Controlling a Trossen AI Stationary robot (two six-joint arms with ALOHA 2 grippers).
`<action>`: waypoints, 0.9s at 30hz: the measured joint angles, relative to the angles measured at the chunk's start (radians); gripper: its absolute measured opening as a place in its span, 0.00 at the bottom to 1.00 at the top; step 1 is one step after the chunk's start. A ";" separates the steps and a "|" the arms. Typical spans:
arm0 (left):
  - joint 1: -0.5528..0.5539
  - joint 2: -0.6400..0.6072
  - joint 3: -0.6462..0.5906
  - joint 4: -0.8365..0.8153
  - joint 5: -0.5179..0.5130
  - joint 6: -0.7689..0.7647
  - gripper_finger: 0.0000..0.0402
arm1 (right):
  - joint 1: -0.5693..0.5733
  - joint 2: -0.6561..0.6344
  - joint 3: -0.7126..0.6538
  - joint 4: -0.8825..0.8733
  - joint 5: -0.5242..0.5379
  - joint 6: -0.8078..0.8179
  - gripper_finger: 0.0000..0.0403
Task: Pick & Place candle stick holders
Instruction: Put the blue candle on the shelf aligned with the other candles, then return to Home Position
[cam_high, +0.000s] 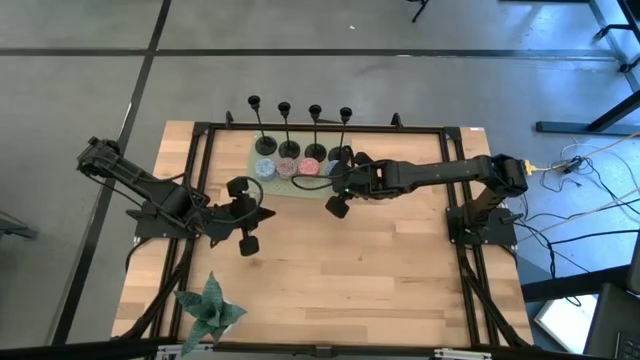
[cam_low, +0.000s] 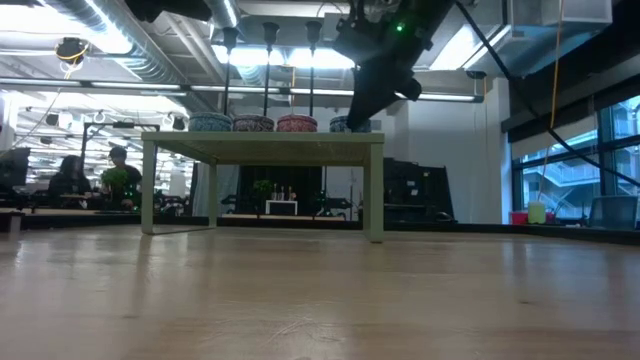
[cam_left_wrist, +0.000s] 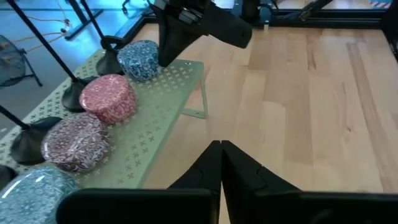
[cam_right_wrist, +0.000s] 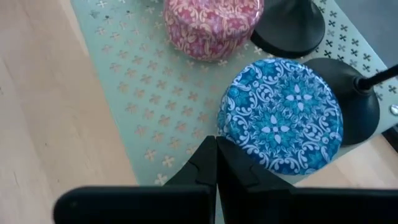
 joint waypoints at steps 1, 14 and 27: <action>0.000 0.000 0.000 0.000 -0.007 0.000 0.00 | -0.001 0.000 0.000 0.003 0.000 -0.001 0.01; 0.000 -0.012 0.000 0.000 -0.166 0.000 0.01 | 0.084 -0.024 0.080 -0.093 -0.072 -0.065 0.01; -0.061 -0.398 0.020 -0.047 -0.221 0.263 0.01 | 0.165 -0.414 -0.034 -0.206 0.026 -0.234 0.01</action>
